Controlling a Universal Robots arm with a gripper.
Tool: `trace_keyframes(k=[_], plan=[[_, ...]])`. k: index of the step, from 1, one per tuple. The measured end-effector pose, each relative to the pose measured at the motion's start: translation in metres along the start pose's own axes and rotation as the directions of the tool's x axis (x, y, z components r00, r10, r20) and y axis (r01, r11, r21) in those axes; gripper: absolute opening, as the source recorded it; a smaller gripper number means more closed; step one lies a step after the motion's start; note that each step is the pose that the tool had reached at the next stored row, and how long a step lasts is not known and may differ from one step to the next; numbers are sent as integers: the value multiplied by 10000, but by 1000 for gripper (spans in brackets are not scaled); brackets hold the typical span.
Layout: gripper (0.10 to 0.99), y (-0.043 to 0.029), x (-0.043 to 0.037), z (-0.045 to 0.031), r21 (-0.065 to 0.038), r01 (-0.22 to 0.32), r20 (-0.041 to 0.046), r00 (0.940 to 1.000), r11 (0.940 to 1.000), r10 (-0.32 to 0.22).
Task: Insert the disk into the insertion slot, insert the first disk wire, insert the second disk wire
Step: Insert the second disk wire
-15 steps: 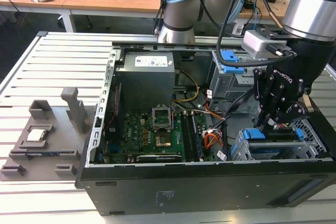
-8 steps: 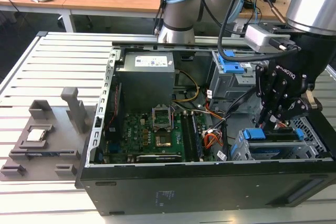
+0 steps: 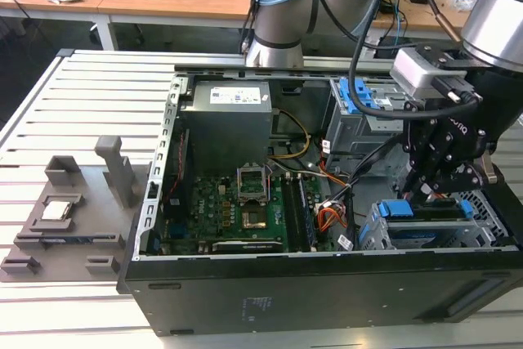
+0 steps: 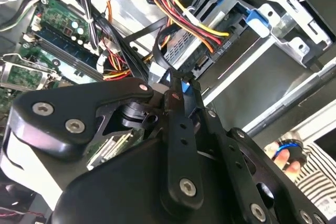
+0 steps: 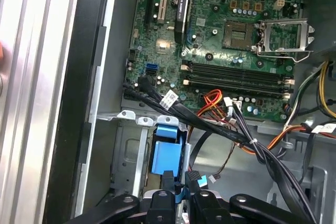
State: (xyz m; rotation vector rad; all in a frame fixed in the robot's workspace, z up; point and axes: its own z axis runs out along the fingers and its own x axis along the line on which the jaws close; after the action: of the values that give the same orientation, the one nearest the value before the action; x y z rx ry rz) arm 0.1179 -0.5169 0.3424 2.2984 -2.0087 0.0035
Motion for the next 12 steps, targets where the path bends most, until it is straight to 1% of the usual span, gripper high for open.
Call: trace_keyframes(k=[3, 6, 9, 12], plan=[[204, -1, 1, 4, -28, -418, 21, 9991, 9991, 419], [204, -6, 1, 14, -58, -856, 26, 9963, 9963, 856], [204, -102, 13, 31, -81, -958, 31, 9954, 9954, 958], [204, -156, 20, 33, -114, -960, 34, 9954, 9953, 960]])
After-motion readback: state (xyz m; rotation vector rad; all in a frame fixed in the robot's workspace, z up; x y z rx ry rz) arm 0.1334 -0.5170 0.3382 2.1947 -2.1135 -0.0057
